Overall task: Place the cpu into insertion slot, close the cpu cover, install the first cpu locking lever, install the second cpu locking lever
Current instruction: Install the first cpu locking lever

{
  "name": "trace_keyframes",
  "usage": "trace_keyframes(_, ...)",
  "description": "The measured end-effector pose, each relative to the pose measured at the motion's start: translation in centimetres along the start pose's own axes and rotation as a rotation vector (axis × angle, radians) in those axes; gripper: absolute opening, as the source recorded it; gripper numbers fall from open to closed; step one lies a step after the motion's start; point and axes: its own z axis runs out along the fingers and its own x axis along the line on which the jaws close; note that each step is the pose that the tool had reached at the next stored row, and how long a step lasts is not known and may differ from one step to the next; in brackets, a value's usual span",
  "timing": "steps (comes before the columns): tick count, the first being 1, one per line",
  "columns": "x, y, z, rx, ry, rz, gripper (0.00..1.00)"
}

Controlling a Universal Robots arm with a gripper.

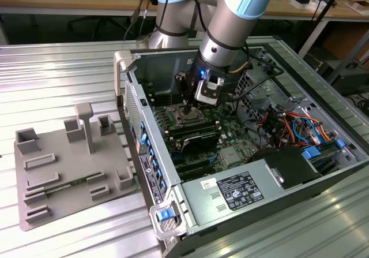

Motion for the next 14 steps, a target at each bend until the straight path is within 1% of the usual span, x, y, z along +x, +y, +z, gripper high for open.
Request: trace_keyframes(14,0.0,0.0,0.0,0.0079,-0.0037,-0.084,0.11)
